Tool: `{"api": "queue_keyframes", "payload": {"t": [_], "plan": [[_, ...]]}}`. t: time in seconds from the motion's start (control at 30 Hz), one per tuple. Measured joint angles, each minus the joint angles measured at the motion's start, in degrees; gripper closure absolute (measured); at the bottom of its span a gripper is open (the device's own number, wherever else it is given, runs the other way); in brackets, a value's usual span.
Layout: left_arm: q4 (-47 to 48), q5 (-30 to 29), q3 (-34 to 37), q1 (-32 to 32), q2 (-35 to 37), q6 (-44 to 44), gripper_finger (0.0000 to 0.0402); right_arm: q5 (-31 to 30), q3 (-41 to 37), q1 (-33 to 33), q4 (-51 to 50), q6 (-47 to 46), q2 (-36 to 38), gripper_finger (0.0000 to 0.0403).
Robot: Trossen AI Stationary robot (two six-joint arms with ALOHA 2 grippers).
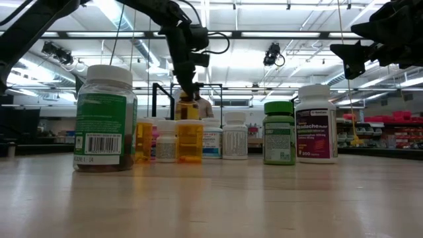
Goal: Pick and place medicine bottles onto shelf by color
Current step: Put the yellow medicine bottle on the shelf
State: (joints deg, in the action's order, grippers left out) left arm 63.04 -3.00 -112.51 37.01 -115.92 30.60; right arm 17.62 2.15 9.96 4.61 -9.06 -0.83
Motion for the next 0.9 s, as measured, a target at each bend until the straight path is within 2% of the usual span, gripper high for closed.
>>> {"api": "queue_keyframes", "payload": {"t": [0.1,0.2,0.4,0.9], "plan": [[-0.02,-0.75,0.0,0.0,0.0,1.21,0.0088,-0.02,0.0,0.0,0.02,0.0,0.01,0.0146],[-0.35,-4.41,0.02,-0.26,0.0,3.9,0.0092,0.01,-0.02,0.0,-0.01,0.0,-0.02,0.0146],[-3.41,-5.41,0.02,-0.59,0.0,7.51,0.0101,-0.02,0.0,0.0,0.01,0.0,0.01,0.0146],[-8.62,-9.39,0.04,-2.0,1.23,8.86,0.0104,-0.02,0.0,0.0,0.02,0.0,0.0,0.0146]]}}
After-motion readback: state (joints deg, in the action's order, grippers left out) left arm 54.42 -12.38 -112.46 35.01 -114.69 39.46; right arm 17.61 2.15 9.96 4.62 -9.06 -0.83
